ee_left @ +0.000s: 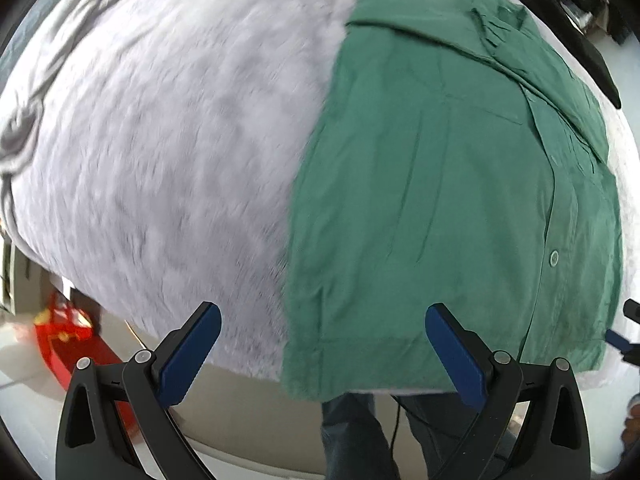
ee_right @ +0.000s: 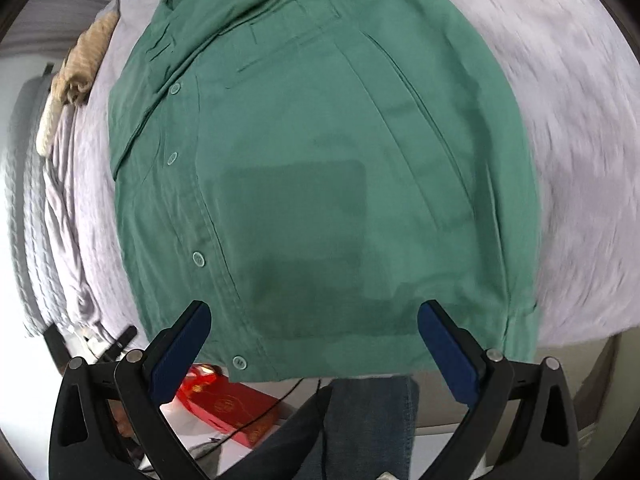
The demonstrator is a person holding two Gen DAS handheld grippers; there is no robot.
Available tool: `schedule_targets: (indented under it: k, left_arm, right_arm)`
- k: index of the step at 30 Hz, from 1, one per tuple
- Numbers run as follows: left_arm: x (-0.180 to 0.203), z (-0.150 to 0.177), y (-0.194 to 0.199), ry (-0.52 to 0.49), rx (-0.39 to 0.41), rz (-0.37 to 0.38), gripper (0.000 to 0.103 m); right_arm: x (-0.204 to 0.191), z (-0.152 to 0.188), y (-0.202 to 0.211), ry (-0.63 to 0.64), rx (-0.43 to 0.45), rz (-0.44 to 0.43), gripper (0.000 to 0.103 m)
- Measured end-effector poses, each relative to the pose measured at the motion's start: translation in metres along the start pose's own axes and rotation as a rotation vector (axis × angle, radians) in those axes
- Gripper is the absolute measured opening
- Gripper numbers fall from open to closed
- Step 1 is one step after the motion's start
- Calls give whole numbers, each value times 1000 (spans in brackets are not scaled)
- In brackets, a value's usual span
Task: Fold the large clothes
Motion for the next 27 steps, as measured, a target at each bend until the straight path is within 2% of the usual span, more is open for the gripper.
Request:
schedule_targets:
  k: [5, 8, 11, 15, 18, 21, 22, 27]
  left_arm:
    - [-10, 3, -16, 14, -36, 53, 102]
    - [-10, 2, -32, 2, -63, 44, 102]
    - [-7, 2, -45, 19, -99, 105, 102]
    - [2, 3, -56, 18, -134, 160, 102]
    - [14, 4, -62, -13, -159, 191, 102]
    - [24, 7, -71, -34, -183, 188, 102]
    - [25, 7, -72, -36, -186, 187, 102]
    - [26, 1, -74, -4, -175, 226, 102]
  right_arm:
    - [29, 5, 10, -86, 61, 16, 103]
    - [55, 2, 23, -155, 125, 48, 103]
    - [87, -2, 33, -231, 183, 76, 103]
    - [121, -2, 27, -298, 200, 104, 103]
    - [124, 3, 6, -317, 138, 7, 103]
    - [110, 11, -17, -320, 59, -92, 103]
    - [103, 12, -18, -314, 59, -112, 103]
    - [67, 7, 3, -279, 119, -357, 103]
Point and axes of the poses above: each gripper's, at about its wrist camera, not at the fingertips, and y roughly against the way its jaws point, x to its right, z to its underside, the point moved 7 cm from there along -y, roughly the way its jaws point, and after that the axes turned 12 degrees about z, right-handed, at the moved point
